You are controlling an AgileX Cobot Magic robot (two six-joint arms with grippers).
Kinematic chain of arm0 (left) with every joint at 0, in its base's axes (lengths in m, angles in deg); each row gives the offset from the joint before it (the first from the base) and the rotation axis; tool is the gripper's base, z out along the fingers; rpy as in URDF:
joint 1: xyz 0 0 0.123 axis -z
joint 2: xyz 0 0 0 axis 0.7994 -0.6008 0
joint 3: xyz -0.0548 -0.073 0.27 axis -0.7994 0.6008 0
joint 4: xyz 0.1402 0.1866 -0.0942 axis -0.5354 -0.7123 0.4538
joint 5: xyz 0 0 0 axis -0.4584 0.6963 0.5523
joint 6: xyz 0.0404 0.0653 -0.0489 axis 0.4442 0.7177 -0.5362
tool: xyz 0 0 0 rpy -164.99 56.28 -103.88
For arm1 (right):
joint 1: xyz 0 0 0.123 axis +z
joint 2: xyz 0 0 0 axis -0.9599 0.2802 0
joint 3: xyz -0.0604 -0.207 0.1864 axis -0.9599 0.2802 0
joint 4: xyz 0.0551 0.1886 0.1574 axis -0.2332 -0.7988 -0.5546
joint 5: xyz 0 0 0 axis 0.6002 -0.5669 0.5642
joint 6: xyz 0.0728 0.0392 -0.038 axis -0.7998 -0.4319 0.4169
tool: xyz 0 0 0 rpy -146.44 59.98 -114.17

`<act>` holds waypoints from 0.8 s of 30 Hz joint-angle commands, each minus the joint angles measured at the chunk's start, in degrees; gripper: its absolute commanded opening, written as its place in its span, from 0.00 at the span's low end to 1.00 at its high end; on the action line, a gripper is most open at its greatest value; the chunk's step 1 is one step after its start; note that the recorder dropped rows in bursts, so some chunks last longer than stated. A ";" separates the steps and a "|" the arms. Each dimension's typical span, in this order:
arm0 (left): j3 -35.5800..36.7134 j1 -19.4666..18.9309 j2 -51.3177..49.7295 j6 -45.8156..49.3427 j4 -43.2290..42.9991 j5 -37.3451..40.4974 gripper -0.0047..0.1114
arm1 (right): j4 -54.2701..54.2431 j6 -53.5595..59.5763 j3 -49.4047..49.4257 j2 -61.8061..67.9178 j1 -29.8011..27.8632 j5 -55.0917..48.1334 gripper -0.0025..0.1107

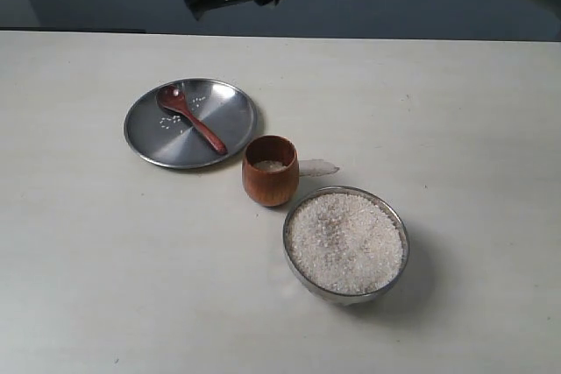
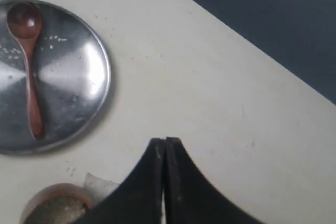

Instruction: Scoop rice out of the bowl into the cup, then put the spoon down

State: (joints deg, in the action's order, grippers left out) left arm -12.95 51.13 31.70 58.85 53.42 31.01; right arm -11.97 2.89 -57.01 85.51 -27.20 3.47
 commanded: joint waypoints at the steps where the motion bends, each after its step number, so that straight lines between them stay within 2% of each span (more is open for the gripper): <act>1: -0.44 -0.21 -0.04 0.01 0.17 -0.39 0.04 | 3.65 -1.21 10.53 -7.05 -0.23 5.08 0.02; 8: -0.44 -0.21 -0.04 0.01 0.17 -0.39 0.04 | 8.26 -8.73 31.12 -20.15 -3.11 14.20 0.02; 14: -0.44 -0.21 -0.04 0.01 0.17 -0.39 0.04 | 13.21 -16.88 52.13 -34.87 -7.09 26.76 0.02; 18: -0.44 -0.21 -0.04 0.01 0.17 -0.39 0.04 | 20.91 -23.62 62.63 -43.93 -7.22 28.89 0.02; 21: -0.44 -0.21 -0.04 0.01 0.17 -0.39 0.04 | 21.72 -25.96 73.61 -53.85 -7.22 33.61 0.02; 24: -0.44 -0.21 -0.04 0.01 0.17 -0.39 0.04 | 21.25 -27.68 79.69 -59.76 -7.22 33.38 0.02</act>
State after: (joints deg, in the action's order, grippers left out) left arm -12.95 51.13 31.70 58.85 53.42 31.01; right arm 8.73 -23.30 19.23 29.42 -34.07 36.46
